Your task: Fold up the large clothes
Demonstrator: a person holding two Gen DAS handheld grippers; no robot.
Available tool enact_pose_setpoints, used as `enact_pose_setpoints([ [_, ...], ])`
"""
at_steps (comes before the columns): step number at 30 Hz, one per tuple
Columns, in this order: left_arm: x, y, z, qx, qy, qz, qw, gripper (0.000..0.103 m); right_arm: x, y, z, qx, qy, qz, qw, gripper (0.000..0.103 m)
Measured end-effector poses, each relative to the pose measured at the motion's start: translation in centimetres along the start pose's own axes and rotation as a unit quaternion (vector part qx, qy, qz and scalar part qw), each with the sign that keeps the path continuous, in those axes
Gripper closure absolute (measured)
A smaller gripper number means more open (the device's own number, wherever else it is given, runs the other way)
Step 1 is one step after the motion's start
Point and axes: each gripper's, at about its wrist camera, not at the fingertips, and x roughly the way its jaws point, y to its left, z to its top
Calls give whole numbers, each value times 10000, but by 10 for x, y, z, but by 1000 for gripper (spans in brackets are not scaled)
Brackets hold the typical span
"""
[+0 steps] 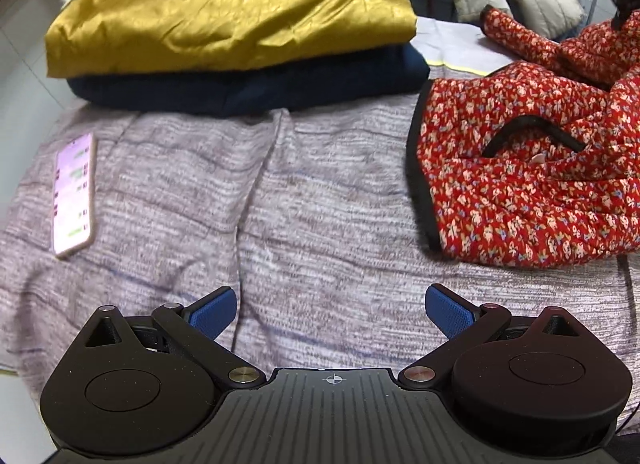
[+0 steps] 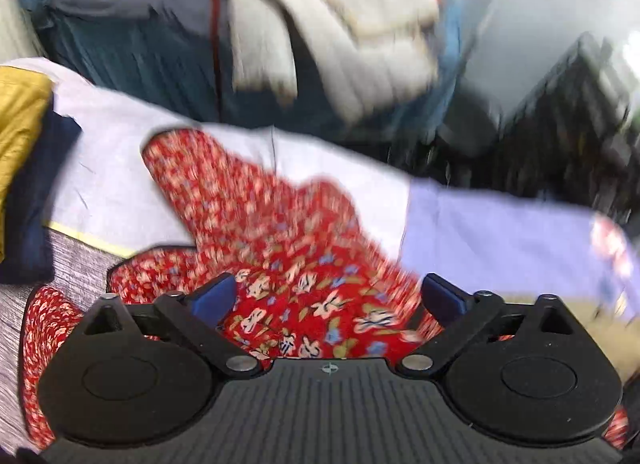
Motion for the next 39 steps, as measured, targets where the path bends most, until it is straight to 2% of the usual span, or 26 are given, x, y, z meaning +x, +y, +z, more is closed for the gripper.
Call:
enact_pose_setpoints([
  [1,0,0,-1,-7,15,-2,10000,0,4,-2,-4,126,110,224,9996,26],
  [2,0,0,-1,4,39,-4,10000,0,3,-4,-12,241,70,577,9980,52],
  [3,0,0,-1,13,48,-21,10000,0,-1,-4,-19,274,-5,802,9964,73],
  [4,0,0,0,35,60,-53,10000,0,-6,-6,-25,258,-63,947,9952,80],
  [9,6,-5,19,422,-67,-173,9989,0,-66,-24,-78,163,-550,1631,9849,84],
  [12,7,-8,42,739,-306,-227,9965,0,-122,-31,-136,143,-669,2060,9761,84],
  [15,6,-12,72,940,-649,-325,9929,0,-162,-34,-200,283,-485,2159,9748,85],
  [17,5,-17,94,1044,-817,-462,9901,0,-175,-38,-250,654,-208,2194,9732,85],
  [19,4,-26,115,1197,-984,-612,9860,0,-178,-41,-292,1087,87,2013,9734,85],
  [22,1,-51,139,1550,-1246,-794,9768,0,-175,-49,-355,1770,496,1709,9680,85],
  [23,0,-61,144,1677,-1328,-863,9730,0,-170,-54,-374,2090,651,1606,9624,85],
  [26,-4,-92,154,2047,-1453,-1078,9620,0,-155,-59,-411,2711,941,1249,9498,82],
  [28,-8,-110,157,2193,-1410,-1293,9567,0,-156,-50,-411,2638,798,1140,9545,74],
  [29,-10,-117,156,2215,-1394,-1431,9545,0,-161,-42,-405,2561,638,1089,9584,67],
  [32,-12,-129,141,2276,-1303,-1638,9510,0,-177,-35,-389,2638,277,973,9593,33],
  [33,-13,-130,133,2294,-1285,-1662,9504,0,-186,-36,-383,2658,44,884,9600,26],
  [36,-7,-120,115,2342,-1178,-1708,9498,0,-200,-47,-363,2629,-497,580,9618,20],
  [39,0,-110,115,2387,-1185,-1554,9512,0,-197,-70,-354,2863,-669,146,9557,16],
])
